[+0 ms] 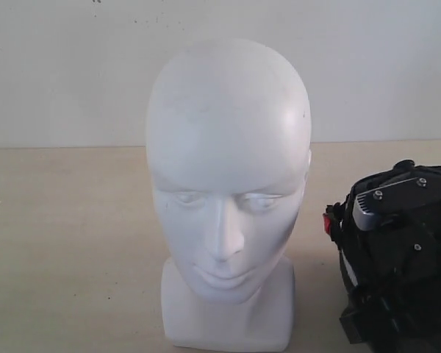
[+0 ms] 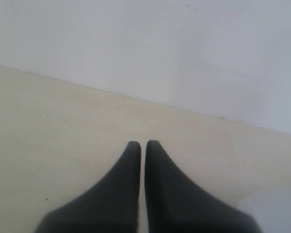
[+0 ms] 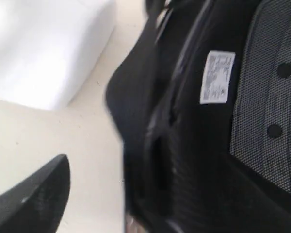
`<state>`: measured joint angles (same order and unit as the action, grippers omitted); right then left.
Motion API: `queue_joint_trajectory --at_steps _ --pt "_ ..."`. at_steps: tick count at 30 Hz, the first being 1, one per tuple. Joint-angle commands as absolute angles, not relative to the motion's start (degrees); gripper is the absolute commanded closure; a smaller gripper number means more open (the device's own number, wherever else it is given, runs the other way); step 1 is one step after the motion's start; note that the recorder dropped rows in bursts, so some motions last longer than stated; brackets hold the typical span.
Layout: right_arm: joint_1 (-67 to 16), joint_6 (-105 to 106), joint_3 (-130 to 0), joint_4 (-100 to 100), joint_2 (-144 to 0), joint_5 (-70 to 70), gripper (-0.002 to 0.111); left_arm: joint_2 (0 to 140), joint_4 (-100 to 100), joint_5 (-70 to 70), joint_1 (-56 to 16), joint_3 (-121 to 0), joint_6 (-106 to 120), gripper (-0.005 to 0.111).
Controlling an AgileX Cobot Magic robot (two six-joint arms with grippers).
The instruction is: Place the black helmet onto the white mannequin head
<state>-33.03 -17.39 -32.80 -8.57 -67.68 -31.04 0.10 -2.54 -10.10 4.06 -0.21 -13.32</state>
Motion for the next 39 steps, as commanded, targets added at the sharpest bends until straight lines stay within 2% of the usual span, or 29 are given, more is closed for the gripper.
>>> queue_joint_trajectory --at_steps 1,17,39 --pt "-33.19 -18.3 -33.44 -9.73 -67.56 -29.51 0.031 0.0 -2.33 -10.26 3.81 0.0 -13.54 0.102" --pt "-33.19 -20.89 -34.83 -18.75 -74.0 -29.26 0.031 0.0 -2.33 -10.26 3.81 0.0 -13.54 0.102" --pt "-33.19 -21.76 -34.83 -19.51 -76.66 -28.35 0.031 0.0 -2.33 -10.26 3.81 0.0 -13.54 0.102"
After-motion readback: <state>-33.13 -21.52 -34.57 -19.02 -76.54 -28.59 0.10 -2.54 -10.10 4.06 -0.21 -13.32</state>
